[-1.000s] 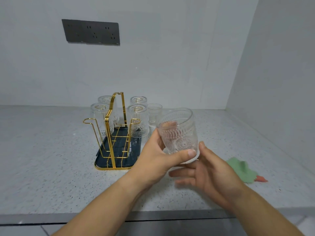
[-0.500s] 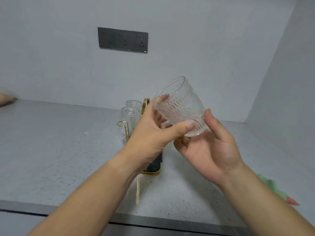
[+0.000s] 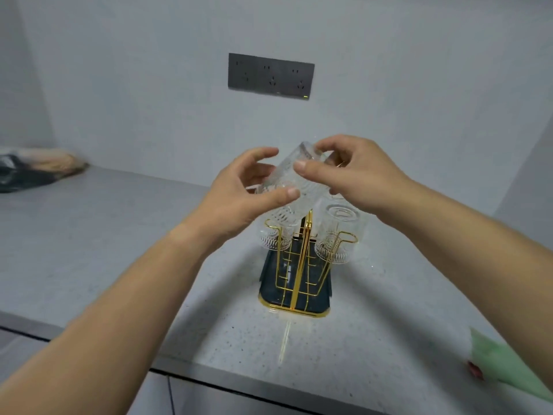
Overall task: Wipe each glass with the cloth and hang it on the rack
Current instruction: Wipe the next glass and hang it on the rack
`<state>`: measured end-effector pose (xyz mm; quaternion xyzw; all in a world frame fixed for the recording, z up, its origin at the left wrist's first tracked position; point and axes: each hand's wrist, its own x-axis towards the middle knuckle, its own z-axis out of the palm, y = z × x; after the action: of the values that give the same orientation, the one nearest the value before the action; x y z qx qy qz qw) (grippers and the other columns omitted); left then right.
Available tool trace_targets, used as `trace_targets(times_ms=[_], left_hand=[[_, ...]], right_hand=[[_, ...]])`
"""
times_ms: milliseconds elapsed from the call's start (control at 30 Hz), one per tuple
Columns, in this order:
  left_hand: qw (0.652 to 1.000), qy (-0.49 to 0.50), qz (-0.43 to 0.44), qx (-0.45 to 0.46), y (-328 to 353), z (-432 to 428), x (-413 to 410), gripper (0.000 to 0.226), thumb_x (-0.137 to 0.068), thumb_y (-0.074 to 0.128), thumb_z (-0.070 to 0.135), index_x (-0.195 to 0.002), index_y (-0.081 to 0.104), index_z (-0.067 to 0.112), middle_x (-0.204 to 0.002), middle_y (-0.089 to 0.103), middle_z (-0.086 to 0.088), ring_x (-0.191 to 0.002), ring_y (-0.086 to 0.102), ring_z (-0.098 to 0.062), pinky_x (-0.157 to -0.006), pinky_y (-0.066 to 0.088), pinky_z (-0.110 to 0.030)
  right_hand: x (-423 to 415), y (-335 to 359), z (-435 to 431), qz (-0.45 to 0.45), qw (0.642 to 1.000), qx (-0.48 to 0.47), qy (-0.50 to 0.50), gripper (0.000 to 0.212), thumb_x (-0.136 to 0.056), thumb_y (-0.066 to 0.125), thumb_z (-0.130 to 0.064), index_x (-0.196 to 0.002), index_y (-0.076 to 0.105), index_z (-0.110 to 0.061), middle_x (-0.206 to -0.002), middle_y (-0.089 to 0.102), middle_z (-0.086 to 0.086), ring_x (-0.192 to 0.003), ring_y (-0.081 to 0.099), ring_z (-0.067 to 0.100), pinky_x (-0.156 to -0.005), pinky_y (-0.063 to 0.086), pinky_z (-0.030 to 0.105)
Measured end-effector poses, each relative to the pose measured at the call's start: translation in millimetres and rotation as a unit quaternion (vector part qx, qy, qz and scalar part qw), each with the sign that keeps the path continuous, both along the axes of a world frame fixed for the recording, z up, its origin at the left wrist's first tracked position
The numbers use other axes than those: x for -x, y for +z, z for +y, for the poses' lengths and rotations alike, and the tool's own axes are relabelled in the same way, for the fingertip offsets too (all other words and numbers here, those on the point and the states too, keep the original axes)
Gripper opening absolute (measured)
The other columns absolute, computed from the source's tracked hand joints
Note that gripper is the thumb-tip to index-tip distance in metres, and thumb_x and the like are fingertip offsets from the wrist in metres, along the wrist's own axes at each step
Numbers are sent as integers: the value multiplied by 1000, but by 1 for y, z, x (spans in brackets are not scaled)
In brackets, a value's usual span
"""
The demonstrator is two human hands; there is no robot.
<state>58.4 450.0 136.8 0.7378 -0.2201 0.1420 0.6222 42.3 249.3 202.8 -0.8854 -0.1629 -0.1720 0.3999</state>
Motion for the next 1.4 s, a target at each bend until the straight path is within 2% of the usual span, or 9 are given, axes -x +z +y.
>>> trace_targets(times_ms=[167, 333, 467, 533, 700, 867, 1000, 1133, 1400], left_hand=[[1000, -4, 27, -16, -18, 7, -4, 70, -71, 87, 43, -135, 66, 28, -123, 76, 7, -116, 70, -7, -109, 54, -42], [999, -4, 44, 4, -35, 10, -5, 60, -71, 86, 39, -127, 69, 30, -118, 78, 10, -113, 71, -7, -109, 54, -40], [998, 8, 62, 7, -53, 13, -10, 62, -76, 88, 36, -134, 66, 28, -125, 75, 7, -119, 69, -11, -111, 53, -43], [997, 16, 72, 8, -62, 13, -11, 65, -77, 89, 33, -137, 64, 26, -127, 73, 6, -121, 68, -10, -111, 52, -40], [996, 22, 81, 22, -82, 13, -11, 64, -75, 91, 29, -134, 66, 24, -127, 74, 4, -121, 68, -11, -112, 52, -40], [996, 25, 77, 44, -94, 7, -9, 53, -76, 91, 20, -123, 68, 29, -121, 76, 4, -115, 70, -9, -104, 56, -31], [995, 24, 80, 53, -99, 6, -6, 53, -78, 90, 14, -123, 66, 27, -119, 75, 5, -110, 71, -4, -95, 57, -22], [995, 25, 76, 52, -101, 5, -5, 48, -81, 87, 7, -114, 66, 34, -113, 75, 10, -104, 71, 2, -88, 55, -15], [995, 23, 83, 50, -111, 6, -8, 51, -80, 88, 9, -126, 68, 19, -120, 76, 2, -112, 72, -9, -98, 58, -25]], right_hand=[[-12, -3, 17, -6, 995, 104, -2, 63, -84, 72, -59, -134, 62, -22, -113, 64, -8, -100, 60, 10, -74, 46, 22], [-22, -15, 25, -2, 988, 151, -3, 71, -80, 71, -66, -137, 60, -24, -123, 66, -6, -104, 62, 11, -86, 51, 29], [-22, -23, 31, -7, 979, 202, -21, 71, -81, 68, -69, -138, 58, -29, -121, 63, -10, -112, 59, 13, -109, 43, 49], [-22, -27, 33, -7, 973, 228, -29, 70, -81, 67, -71, -138, 57, -31, -115, 59, -13, -113, 57, 13, -113, 36, 48], [-26, -41, 32, 19, 962, 274, -17, 75, -80, 64, -74, -142, 53, -31, -139, 61, -8, -133, 52, 17, -112, 25, 41], [-26, -46, 34, 18, 947, 319, -22, 76, -81, 63, -74, -144, 50, -33, -137, 61, -8, -134, 45, 20, -97, 21, 33], [-29, -50, 35, 16, 937, 349, -20, 82, -79, 58, -80, -145, 50, -32, -135, 64, -8, -133, 50, 17, -111, 20, 40], [-28, -53, 36, 7, 930, 366, -23, 83, -79, 57, -80, -146, 50, -32, -138, 63, -8, -136, 48, 16, -115, 18, 42], [-31, -58, 38, -4, 909, 416, -23, 81, -82, 52, -81, -147, 48, -32, -137, 65, -7, -141, 45, 20, -122, 10, 52]])
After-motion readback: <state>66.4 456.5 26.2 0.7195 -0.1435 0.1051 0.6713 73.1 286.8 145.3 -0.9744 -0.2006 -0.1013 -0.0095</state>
